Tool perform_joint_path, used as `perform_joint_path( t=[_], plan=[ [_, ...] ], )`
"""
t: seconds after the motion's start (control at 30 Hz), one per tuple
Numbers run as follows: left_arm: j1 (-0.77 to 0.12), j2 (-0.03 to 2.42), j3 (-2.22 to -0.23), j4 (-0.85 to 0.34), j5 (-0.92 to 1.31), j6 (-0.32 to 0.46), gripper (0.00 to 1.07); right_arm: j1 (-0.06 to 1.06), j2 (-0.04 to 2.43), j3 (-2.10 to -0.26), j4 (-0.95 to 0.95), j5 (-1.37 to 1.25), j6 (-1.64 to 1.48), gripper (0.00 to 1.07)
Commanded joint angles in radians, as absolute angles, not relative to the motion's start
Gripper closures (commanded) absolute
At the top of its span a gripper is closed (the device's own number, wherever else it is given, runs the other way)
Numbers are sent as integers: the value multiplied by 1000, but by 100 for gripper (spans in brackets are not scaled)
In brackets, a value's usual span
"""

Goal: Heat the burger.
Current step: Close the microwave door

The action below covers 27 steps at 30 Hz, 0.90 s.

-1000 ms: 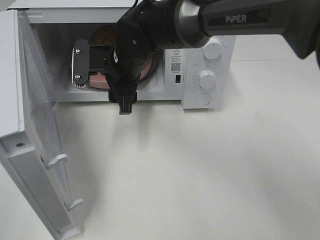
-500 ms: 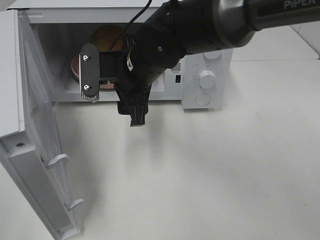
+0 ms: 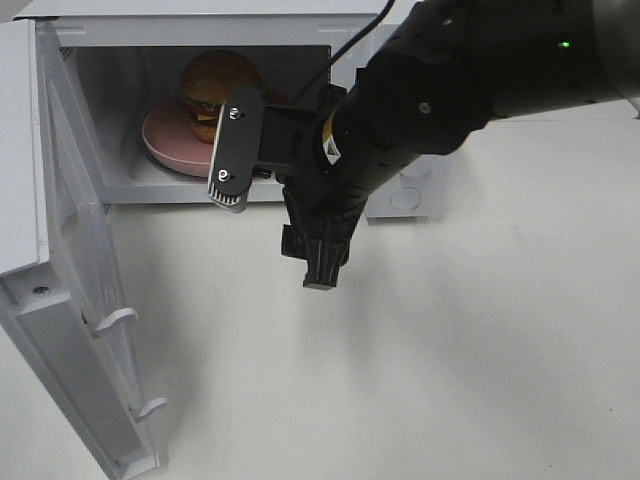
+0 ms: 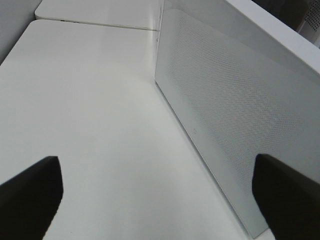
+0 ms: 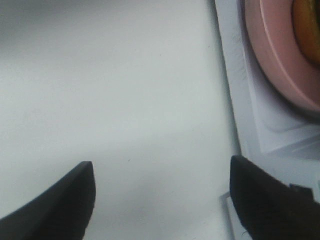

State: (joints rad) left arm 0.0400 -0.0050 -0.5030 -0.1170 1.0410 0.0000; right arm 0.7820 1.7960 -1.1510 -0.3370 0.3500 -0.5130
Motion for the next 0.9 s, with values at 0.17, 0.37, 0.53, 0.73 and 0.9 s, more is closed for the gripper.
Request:
perform_joint_path(
  t=[0.17,0.37,0.53,0.73,0.9],
  plan=[
    [43,-3,-503,-123,1032,0,9,784,1675,-1025,-301,381,-233,37],
    [43,-3,-503,-123,1032,0,9,784,1573,-959,-286,460,-17,37],
    [43,-3,-503,-123,1032,0,9,784,1489,-914,-282,543,83,33],
    [43,-3,-503,-123,1032,0,9,784,1363,-872,-279,670,94,30],
    [43,-3,-503,-123,1032,0,9,784,1280,-859,-280,790,107,31]
  ],
)
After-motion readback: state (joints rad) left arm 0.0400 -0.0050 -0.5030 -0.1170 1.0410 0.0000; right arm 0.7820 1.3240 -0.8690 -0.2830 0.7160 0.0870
